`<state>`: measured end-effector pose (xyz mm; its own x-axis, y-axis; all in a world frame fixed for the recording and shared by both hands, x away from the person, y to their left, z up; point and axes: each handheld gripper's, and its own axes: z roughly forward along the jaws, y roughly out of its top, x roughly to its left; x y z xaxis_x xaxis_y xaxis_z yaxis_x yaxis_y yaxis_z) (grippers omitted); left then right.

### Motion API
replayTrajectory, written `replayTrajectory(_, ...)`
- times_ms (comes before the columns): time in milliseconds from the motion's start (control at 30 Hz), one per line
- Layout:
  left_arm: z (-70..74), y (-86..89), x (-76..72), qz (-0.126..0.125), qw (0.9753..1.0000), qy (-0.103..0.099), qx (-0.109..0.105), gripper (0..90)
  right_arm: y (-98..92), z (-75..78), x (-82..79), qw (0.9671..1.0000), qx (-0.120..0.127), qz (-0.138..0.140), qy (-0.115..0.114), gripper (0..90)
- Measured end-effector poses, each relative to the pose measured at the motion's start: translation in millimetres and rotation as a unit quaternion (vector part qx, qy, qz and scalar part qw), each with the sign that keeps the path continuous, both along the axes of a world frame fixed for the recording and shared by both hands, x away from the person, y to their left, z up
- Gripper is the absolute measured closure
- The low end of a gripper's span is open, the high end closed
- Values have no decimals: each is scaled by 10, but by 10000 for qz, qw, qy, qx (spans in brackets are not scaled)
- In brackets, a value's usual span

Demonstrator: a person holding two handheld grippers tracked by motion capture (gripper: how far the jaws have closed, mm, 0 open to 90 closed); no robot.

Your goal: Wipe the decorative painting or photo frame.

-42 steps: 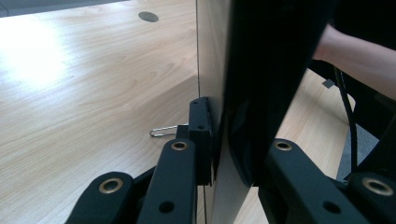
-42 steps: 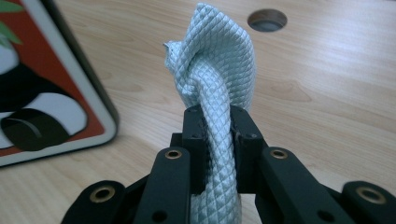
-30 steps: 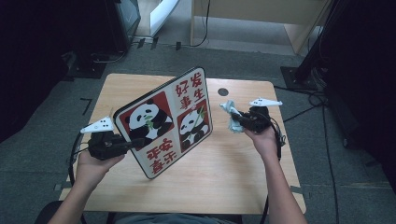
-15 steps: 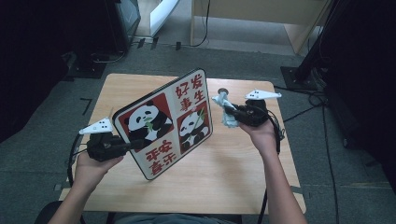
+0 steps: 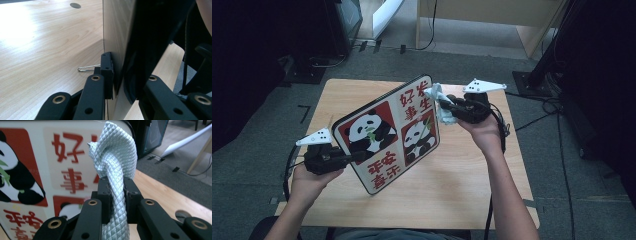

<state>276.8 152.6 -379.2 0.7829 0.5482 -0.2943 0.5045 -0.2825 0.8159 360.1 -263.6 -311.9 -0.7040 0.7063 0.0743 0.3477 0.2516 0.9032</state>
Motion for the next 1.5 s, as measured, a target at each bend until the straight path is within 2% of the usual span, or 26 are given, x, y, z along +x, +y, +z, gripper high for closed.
replayTrajectory(200, 2, 23, -37, -44, 10000, -10, 25, 800, 161, 168, 30, 9993, 58, 127, -344, 789)
replayTrajectory(267, 0, 27, -42, -43, 10000, -10, 18, 798, 192, 197, 45, 9991, 62, 130, -396, 789)
replayTrajectory(333, -3, 33, -45, -48, 10000, -12, 25, 795, 232, 195, 78, 9990, -40, 111, -436, 789)
replayTrajectory(433, -2, 31, -49, -74, 10000, -14, 17, 793, 254, 144, 113, 9991, -96, 125, -391, 788)
replayTrajectory(700, 1, 29, -47, -89, 9999, -31, 36, 793, 310, -45, 186, 9996, -61, 151, -243, 788)
replayTrajectory(1200, 5, 26, -41, -127, 9999, -19, 82, 789, 338, -147, 237, 9996, -41, 243, -150, 788)
replayTrajectory(1367, 7, 21, -48, -125, 9999, -39, 104, 788, 334, -199, 239, 9995, 80, 261, -168, 789)
replayTrajectory(1500, 5, 23, -48, -130, 9999, -41, 102, 788, 332, -233, 240, 9996, 61, 257, -97, 788)
